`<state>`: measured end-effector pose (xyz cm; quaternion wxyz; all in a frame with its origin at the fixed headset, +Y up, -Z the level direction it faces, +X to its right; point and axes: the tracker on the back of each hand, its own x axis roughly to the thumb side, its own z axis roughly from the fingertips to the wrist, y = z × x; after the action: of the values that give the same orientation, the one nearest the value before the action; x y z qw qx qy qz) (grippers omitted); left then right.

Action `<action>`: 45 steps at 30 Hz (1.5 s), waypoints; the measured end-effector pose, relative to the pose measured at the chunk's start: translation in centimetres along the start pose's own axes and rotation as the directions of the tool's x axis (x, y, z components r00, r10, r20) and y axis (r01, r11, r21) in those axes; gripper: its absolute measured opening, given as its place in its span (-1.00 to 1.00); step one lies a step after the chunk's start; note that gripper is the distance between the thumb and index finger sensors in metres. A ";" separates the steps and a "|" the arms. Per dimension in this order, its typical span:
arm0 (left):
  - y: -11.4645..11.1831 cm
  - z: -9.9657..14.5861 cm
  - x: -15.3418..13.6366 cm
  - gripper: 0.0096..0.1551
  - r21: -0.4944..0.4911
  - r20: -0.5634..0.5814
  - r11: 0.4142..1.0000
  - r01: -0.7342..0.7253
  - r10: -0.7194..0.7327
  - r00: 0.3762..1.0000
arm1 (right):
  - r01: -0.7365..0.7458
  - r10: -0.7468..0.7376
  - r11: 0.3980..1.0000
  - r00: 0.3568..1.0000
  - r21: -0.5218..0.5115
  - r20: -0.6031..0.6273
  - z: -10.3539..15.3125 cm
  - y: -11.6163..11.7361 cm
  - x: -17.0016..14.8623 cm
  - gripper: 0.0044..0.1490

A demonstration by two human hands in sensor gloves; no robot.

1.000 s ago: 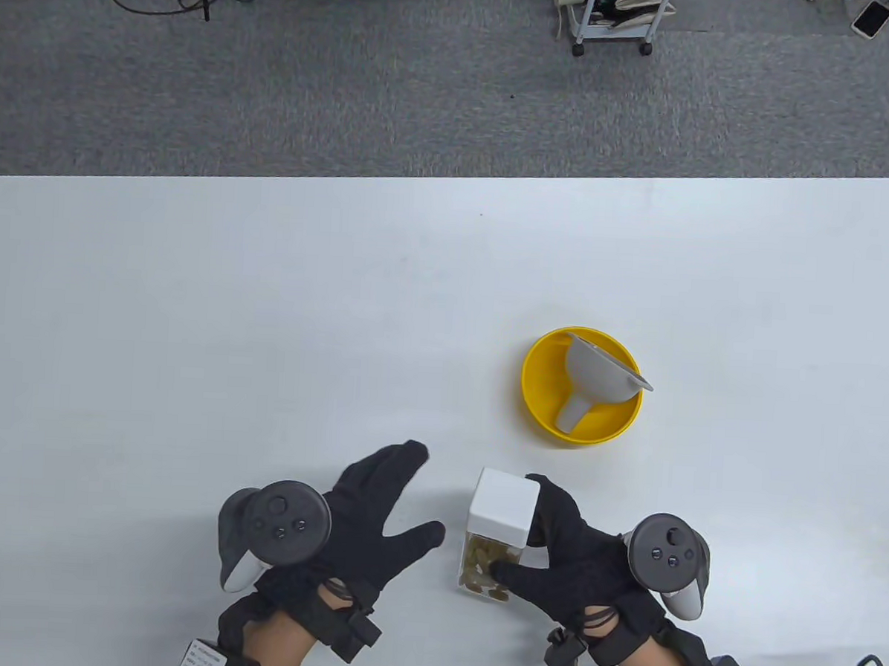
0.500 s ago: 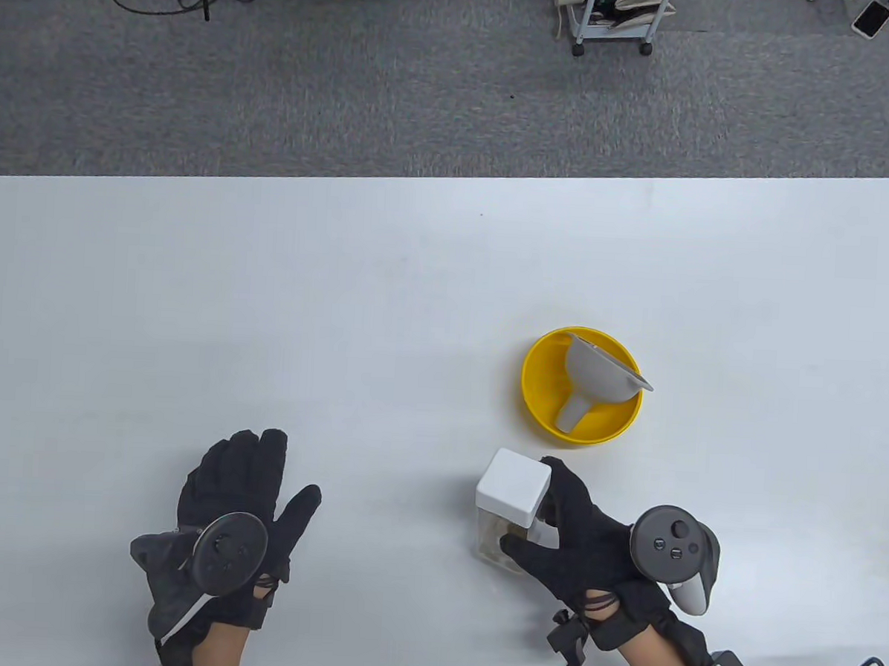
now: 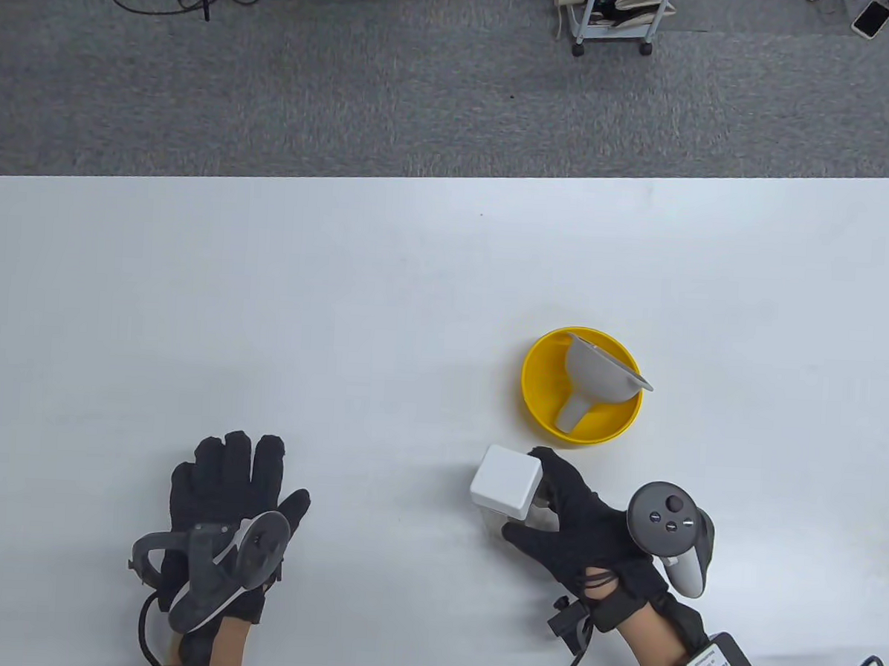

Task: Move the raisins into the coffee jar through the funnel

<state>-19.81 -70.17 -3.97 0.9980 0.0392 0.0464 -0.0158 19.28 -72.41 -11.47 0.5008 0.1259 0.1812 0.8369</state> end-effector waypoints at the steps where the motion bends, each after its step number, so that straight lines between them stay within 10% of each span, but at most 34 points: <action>1: 0.0 0.0 0.0 -0.06 -0.002 0.002 1.000 -0.004 0.004 1.000 | -0.001 0.001 1.000 1.000 0.012 -0.005 -0.3 0.2 0.2 0.15; 12: -0.3 0.2 1.1 -0.06 -0.033 0.052 0.999 0.008 -0.007 0.999 | -0.032 0.040 0.989 0.998 0.144 -0.048 -5.0 3.3 2.0 0.15; 21: -0.3 0.3 1.2 -0.06 -0.030 0.053 1.000 0.007 -0.005 0.999 | -0.225 0.226 0.974 0.974 0.024 -0.026 -2.3 0.6 3.5 0.13; 31: -0.1 0.4 1.0 -0.06 0.008 0.027 1.000 0.025 -0.026 0.999 | -0.599 0.603 0.749 0.793 -0.283 -0.083 4.5 -5.7 4.0 0.10; 45: -0.3 0.3 0.8 -0.05 0.026 0.013 0.998 0.062 -0.062 0.998 | -0.863 0.820 0.439 0.498 -0.249 -0.282 4.2 -7.3 -0.5 0.15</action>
<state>-19.00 -70.53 -3.77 0.9968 0.0504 0.0407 -0.0477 26.96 -68.94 -10.84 0.0195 0.0557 -0.0319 0.9977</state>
